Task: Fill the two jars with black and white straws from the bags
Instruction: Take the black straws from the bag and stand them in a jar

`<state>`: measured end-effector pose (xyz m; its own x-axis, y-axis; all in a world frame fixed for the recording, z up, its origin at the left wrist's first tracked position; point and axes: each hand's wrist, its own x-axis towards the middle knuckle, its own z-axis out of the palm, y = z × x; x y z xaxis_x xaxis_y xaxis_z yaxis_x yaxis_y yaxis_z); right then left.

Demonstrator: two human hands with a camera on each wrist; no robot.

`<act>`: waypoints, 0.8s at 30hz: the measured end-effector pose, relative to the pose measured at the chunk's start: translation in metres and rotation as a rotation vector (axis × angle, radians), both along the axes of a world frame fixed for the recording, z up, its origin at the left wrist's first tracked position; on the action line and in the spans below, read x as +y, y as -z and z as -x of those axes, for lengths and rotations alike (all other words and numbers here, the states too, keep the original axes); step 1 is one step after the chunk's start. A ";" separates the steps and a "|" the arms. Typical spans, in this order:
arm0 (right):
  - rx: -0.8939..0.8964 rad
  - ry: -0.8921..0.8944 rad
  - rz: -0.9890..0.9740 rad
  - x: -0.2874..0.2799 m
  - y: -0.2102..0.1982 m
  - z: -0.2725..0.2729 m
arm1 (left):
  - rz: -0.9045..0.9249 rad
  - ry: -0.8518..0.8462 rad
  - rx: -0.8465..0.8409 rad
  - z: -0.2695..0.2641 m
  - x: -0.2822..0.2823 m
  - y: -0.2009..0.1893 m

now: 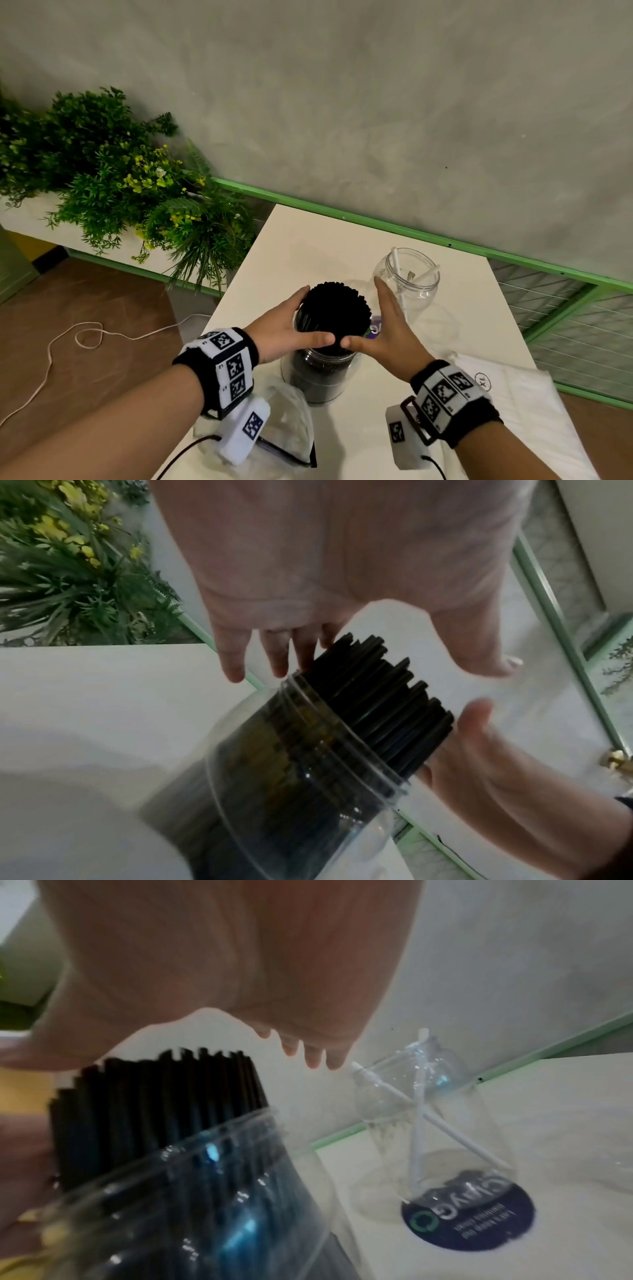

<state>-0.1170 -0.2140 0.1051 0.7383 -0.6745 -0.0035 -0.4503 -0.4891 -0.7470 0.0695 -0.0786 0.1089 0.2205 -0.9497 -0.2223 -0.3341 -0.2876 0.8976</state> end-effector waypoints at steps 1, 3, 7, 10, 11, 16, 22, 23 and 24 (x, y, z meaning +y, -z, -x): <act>0.045 -0.002 -0.037 -0.004 0.007 0.001 | -0.012 0.027 -0.001 0.000 -0.006 -0.001; 0.099 -0.042 -0.102 -0.007 0.015 -0.004 | -0.015 0.054 0.003 0.000 -0.015 0.001; -0.071 -0.149 -0.252 -0.006 0.019 -0.017 | 0.010 0.011 0.050 0.001 -0.023 0.008; -0.159 -0.145 -0.231 0.002 0.021 -0.021 | 0.072 -0.059 0.067 0.006 -0.025 0.009; -0.184 -0.121 -0.219 0.005 0.023 -0.022 | 0.092 -0.081 0.071 0.008 -0.025 0.009; -0.343 0.024 -0.137 0.013 0.020 -0.027 | 0.178 -0.158 0.079 0.012 -0.029 -0.002; -0.242 0.150 0.132 0.016 0.026 -0.018 | 0.145 -0.227 -0.013 0.008 -0.023 -0.001; -0.240 0.143 0.171 0.016 0.026 -0.015 | 0.129 -0.230 -0.018 0.007 -0.020 -0.001; -0.243 0.125 0.215 0.016 0.024 -0.013 | 0.118 -0.234 -0.019 0.003 -0.018 0.001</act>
<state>-0.1043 -0.1976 0.0816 0.6119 -0.7258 0.3141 -0.3386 -0.5994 -0.7253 0.0660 -0.0965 0.1083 0.4405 -0.8914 -0.1064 -0.2880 -0.2526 0.9237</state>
